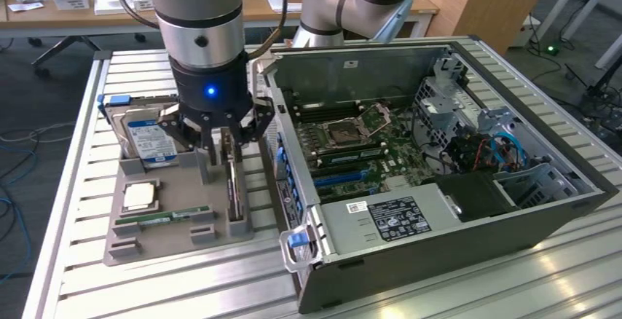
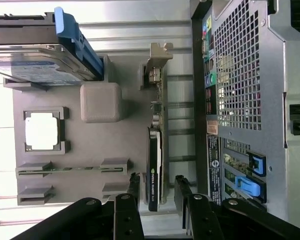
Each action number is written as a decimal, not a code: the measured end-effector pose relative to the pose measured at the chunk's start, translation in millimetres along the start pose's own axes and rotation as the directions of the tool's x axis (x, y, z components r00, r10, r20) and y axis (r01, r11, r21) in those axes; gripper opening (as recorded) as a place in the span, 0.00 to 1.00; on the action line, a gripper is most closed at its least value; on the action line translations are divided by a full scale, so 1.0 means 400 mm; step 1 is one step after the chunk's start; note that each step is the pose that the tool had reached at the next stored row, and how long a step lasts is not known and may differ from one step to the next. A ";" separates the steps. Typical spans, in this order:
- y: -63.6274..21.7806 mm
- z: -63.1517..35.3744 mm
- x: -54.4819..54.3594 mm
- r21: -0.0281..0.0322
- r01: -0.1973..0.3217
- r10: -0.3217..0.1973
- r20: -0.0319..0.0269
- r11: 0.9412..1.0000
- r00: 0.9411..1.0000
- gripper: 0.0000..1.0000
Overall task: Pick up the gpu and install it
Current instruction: 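Pick up the gpu and move the gpu toward the slot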
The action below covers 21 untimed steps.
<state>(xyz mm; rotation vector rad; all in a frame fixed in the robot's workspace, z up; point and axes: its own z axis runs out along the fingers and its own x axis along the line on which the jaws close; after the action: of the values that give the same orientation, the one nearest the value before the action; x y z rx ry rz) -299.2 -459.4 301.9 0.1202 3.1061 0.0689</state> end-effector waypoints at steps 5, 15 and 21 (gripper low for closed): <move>-0.001 0.023 0.001 0.000 0.000 0.000 0.000 1.000 1.000 0.42; -0.001 0.038 -0.004 0.000 0.000 0.000 0.000 1.000 1.000 0.42; -0.001 0.038 -0.006 0.000 0.000 0.000 0.000 1.000 1.000 0.42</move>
<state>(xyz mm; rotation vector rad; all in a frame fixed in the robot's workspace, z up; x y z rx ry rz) -296.3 -459.3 286.8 0.1203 3.1061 0.0688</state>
